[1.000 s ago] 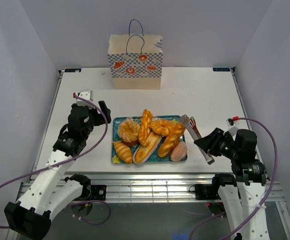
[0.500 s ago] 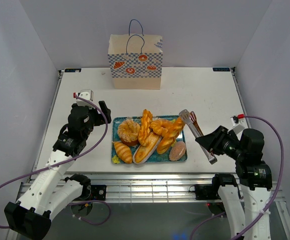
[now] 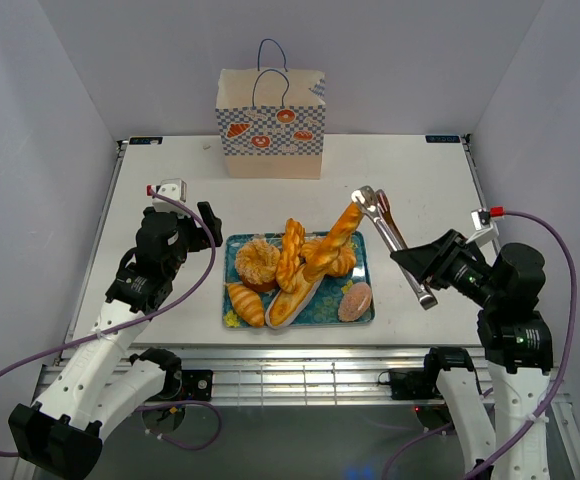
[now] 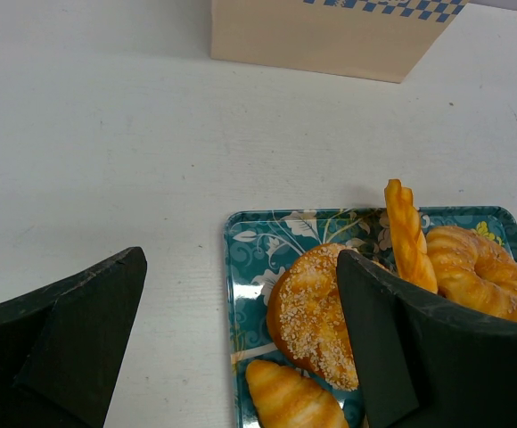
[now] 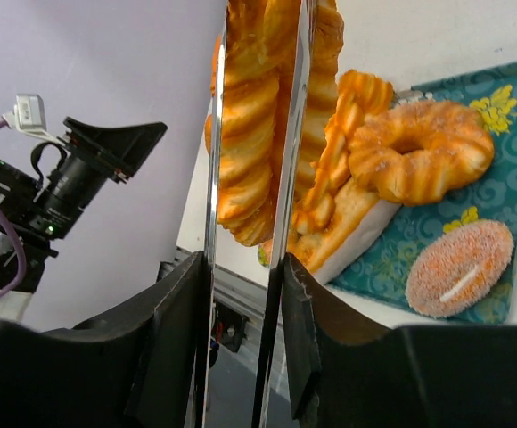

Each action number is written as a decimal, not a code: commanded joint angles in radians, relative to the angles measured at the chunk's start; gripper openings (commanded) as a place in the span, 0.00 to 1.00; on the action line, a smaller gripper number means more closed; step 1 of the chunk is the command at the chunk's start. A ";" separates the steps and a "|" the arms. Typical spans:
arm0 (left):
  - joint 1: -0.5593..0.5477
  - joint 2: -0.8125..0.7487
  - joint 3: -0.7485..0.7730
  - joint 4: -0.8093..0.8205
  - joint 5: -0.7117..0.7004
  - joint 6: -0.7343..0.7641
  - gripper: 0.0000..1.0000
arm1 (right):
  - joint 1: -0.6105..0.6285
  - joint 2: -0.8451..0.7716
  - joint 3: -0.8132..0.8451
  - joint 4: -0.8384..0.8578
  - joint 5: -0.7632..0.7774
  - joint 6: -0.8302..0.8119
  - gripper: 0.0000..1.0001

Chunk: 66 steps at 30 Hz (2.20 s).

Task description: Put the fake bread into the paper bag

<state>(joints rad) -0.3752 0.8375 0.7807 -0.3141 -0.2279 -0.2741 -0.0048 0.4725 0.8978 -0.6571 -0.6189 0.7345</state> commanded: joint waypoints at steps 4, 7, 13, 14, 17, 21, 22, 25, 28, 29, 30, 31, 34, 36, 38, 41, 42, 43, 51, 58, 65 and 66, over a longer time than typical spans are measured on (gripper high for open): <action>-0.001 -0.025 0.029 -0.002 0.016 -0.005 0.98 | 0.003 0.162 0.081 0.373 -0.001 0.106 0.08; -0.001 -0.032 0.031 -0.003 0.035 -0.010 0.98 | 0.003 0.267 0.134 0.483 0.036 0.114 0.08; -0.001 -0.051 0.032 -0.002 0.050 -0.014 0.98 | 0.003 0.504 0.294 0.663 0.099 0.124 0.08; -0.001 -0.052 0.031 -0.003 0.052 -0.016 0.98 | 0.003 0.535 0.321 0.686 0.110 0.115 0.08; -0.001 -0.054 0.034 -0.003 0.065 -0.019 0.98 | 0.003 0.656 0.433 0.737 0.157 0.085 0.08; -0.001 -0.052 0.034 -0.003 0.085 -0.020 0.98 | 0.003 0.822 0.547 0.844 0.196 0.072 0.08; -0.001 -0.052 0.035 -0.003 0.090 -0.022 0.98 | 0.003 0.850 0.600 0.859 0.200 0.074 0.08; -0.001 -0.049 0.032 0.000 0.093 -0.024 0.98 | 0.003 0.968 0.683 0.913 0.200 0.071 0.08; -0.001 -0.043 0.034 0.000 0.105 -0.025 0.98 | 0.052 1.081 0.795 0.962 0.203 0.036 0.08; -0.002 -0.043 0.035 -0.002 0.110 -0.024 0.98 | 0.064 1.110 0.861 0.970 0.203 0.019 0.08; -0.002 -0.043 0.034 -0.002 0.110 -0.024 0.98 | 0.089 1.165 0.895 0.975 0.202 0.003 0.08; -0.004 -0.043 0.034 -0.002 0.110 -0.024 0.98 | 0.100 1.192 0.929 0.978 0.199 -0.009 0.08; -0.007 -0.043 0.034 -0.002 0.102 -0.020 0.98 | 0.155 1.287 1.056 0.979 0.217 -0.082 0.08; -0.007 -0.044 0.034 -0.002 0.091 -0.019 0.98 | 0.193 1.350 1.133 0.975 0.235 -0.115 0.08; -0.007 -0.046 0.034 -0.003 0.096 -0.019 0.98 | 0.224 1.394 1.164 0.987 0.245 -0.161 0.08; -0.007 -0.044 0.034 -0.003 0.105 -0.019 0.98 | 0.249 1.427 1.179 1.030 0.271 -0.207 0.08; -0.008 -0.044 0.035 -0.003 0.111 -0.019 0.98 | 0.261 1.446 1.181 1.042 0.271 -0.211 0.08; -0.008 -0.041 0.034 -0.002 0.113 -0.019 0.98 | 0.264 1.454 1.178 1.068 0.268 -0.214 0.08; -0.008 -0.037 0.037 0.000 0.133 -0.023 0.98 | 0.287 1.517 1.138 1.128 0.265 -0.225 0.08; -0.008 -0.035 0.035 -0.002 0.145 -0.024 0.98 | 0.287 1.539 1.115 1.142 0.274 -0.233 0.08; -0.008 -0.037 0.037 -0.002 0.157 -0.027 0.98 | 0.302 1.529 1.052 1.134 0.245 -0.267 0.25; -0.008 -0.038 0.035 0.000 0.154 -0.025 0.98 | 0.304 1.526 1.044 1.134 0.237 -0.267 0.30</action>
<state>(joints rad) -0.3771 0.8062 0.7807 -0.3141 -0.0887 -0.2928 0.2855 2.0258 1.9514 0.3733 -0.3691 0.4976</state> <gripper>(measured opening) 0.979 0.415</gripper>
